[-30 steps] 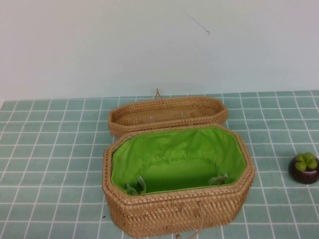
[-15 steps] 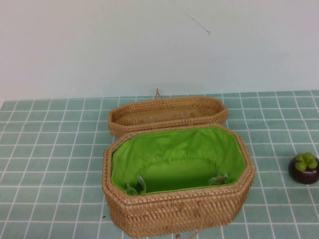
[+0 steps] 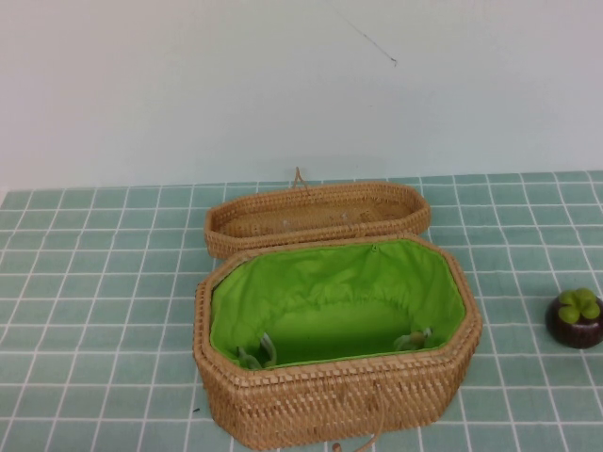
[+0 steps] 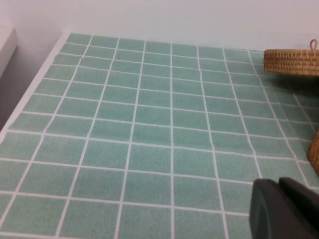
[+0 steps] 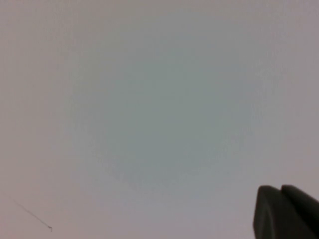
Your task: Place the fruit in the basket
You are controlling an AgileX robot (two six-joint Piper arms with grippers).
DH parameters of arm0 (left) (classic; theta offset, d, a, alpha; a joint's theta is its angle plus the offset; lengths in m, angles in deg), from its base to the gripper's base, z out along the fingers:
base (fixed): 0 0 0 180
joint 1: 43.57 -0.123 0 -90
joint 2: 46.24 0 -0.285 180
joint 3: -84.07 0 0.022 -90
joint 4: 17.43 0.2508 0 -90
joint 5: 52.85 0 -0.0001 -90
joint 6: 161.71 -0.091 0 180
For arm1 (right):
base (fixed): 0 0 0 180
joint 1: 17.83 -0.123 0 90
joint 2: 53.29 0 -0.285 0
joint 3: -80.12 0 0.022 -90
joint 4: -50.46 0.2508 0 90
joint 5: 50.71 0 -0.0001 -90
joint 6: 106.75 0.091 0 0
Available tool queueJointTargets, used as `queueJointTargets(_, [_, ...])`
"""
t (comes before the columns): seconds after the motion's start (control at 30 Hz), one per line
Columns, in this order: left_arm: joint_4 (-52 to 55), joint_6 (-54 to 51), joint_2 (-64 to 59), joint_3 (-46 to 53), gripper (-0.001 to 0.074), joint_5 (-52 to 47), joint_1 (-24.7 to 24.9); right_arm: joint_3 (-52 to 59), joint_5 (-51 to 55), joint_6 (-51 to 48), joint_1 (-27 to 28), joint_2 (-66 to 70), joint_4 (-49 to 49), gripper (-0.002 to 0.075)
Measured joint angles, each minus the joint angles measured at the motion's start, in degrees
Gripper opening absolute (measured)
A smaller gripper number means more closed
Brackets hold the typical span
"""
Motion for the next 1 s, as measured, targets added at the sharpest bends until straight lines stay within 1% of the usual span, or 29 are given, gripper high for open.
queueJointTargets(0.03, [0.0,0.0,0.0,0.0,0.0001,0.0,0.0,0.0,0.3,1.4,0.0,0.0,0.0,-0.0002])
queueJointTargets(0.1, [0.0,0.0,0.0,0.0,0.0001,0.0,0.0,-1.1,4.8,3.0,0.0,0.0,0.0,-0.0002])
queueJointTargets(0.3, [0.0,0.0,0.0,0.0,0.0001,0.0,0.0,-10.7,19.3,3.3,0.0,0.5,0.0,-0.0002])
queueJointTargets(0.47, [0.0,0.0,0.0,0.0,0.0001,-0.1,0.0,-17.5,32.0,3.3,0.0,9.0,0.1,-0.0002])
queueJointTargets(0.6, [0.0,0.0,0.0,0.0,0.0001,-0.1,0.0,-24.4,41.9,2.6,0.0,17.7,2.6,-0.0002])
queueJointTargets(0.7, [0.0,0.0,0.0,0.0,0.0000,-0.1,0.0,-30.7,51.6,-2.1,0.0,25.7,5.8,-0.0002])
queueJointTargets(0.77, [0.0,0.0,0.0,0.0,0.0000,-0.1,0.0,-35.3,57.8,-7.8,0.0,30.7,8.5,-0.0002])
queueJointTargets(0.83, [0.0,0.0,0.0,0.0,0.0000,-0.1,0.0,-38.9,62.0,-14.7,0.0,34.4,9.0,-0.0002])
queueJointTargets(0.87, [0.0,0.0,0.0,0.0,0.0001,-0.1,0.0,-40.4,63.1,-17.2,0.0,35.9,9.2,-0.0002])
queueJointTargets(1.0, [0.0,0.0,0.0,0.0,0.0000,-0.1,0.0,-43.4,63.4,-18.3,0.0,39.8,14.0,-0.0002])
